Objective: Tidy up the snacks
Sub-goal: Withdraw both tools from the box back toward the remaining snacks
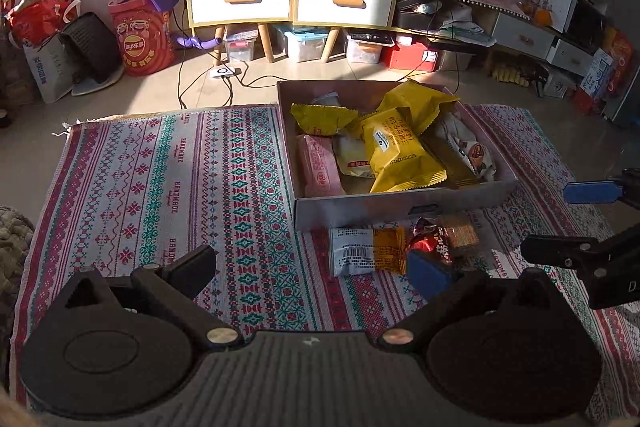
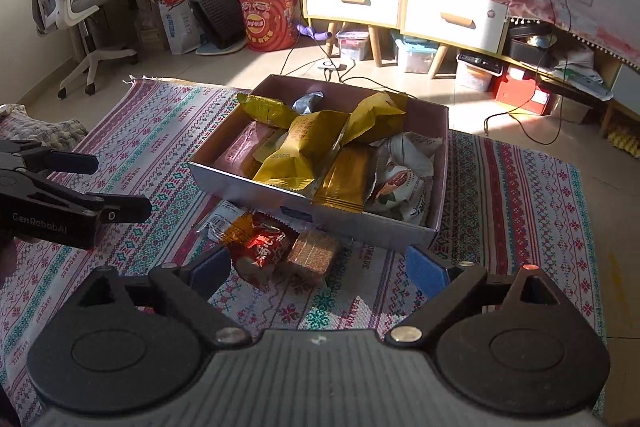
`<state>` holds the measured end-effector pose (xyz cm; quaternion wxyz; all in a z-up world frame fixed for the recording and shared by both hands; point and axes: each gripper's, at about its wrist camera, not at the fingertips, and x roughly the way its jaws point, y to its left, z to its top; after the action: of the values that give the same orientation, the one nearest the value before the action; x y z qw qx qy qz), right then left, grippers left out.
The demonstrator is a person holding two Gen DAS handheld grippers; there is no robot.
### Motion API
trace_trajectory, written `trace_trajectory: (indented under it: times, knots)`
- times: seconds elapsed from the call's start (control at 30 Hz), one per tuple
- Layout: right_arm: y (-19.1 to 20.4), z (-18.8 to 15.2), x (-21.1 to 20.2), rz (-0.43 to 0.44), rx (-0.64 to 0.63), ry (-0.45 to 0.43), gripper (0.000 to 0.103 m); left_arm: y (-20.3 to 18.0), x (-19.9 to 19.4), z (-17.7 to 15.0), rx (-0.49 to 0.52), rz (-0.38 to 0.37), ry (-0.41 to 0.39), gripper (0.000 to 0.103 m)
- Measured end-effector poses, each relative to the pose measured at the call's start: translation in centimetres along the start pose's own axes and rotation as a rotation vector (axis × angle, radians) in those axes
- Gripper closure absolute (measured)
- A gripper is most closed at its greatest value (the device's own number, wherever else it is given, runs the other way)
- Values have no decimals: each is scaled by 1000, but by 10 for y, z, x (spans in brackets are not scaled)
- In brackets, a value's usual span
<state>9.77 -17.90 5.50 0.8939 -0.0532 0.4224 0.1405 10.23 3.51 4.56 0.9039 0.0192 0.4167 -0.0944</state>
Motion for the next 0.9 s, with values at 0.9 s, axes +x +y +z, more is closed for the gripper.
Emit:
trace_trajectory:
  times: [0.9]
  knots:
    - [36, -62, 21, -20, 73, -31, 6, 80, -16, -86, -117, 178, -86, 0]
